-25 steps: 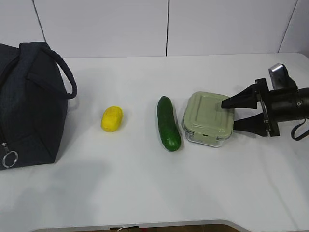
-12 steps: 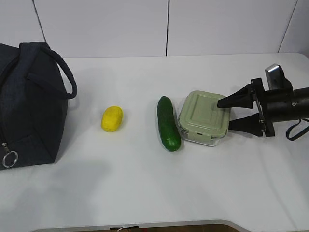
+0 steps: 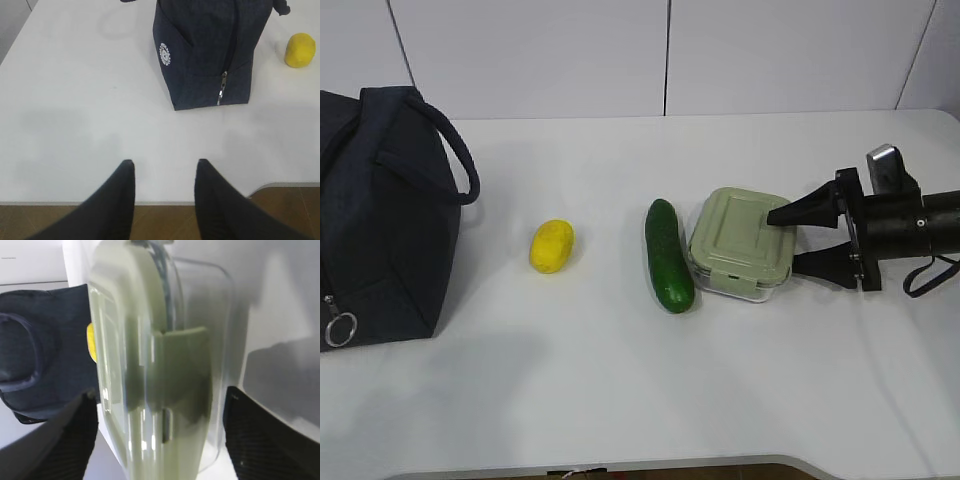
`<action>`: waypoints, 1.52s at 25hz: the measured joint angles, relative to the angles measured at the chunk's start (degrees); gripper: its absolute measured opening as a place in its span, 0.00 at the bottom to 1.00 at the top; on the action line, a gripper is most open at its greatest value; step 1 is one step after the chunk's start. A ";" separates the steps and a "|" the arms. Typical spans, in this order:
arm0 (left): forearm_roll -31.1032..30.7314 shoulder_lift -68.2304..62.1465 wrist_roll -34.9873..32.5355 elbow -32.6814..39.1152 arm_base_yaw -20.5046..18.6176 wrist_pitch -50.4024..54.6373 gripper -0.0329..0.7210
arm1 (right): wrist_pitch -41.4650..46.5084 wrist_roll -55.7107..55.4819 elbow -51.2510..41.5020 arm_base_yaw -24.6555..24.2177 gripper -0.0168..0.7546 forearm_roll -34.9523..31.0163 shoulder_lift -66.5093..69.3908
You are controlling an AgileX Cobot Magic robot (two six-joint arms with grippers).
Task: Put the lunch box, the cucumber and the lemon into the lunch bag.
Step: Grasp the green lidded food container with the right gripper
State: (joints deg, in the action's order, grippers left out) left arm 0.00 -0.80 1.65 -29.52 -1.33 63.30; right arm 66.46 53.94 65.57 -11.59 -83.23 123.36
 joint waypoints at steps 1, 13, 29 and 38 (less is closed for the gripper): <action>0.00 0.00 0.00 0.00 0.00 0.00 0.40 | 0.00 0.00 0.00 0.00 0.78 -0.39 0.00; 0.00 0.00 0.00 0.00 0.00 0.00 0.40 | 0.00 0.00 0.00 0.09 0.78 -1.11 0.24; 0.00 0.00 0.00 0.00 0.00 0.00 0.40 | -0.10 0.00 0.00 2.91 0.78 -1.28 0.55; 0.00 0.00 0.00 0.00 0.00 0.00 0.40 | -0.10 0.00 0.00 2.91 0.66 -3.20 0.59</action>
State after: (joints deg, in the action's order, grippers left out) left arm 0.00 -0.80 1.65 -29.52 -1.33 63.30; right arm 66.35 53.94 65.57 -8.68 -86.43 123.95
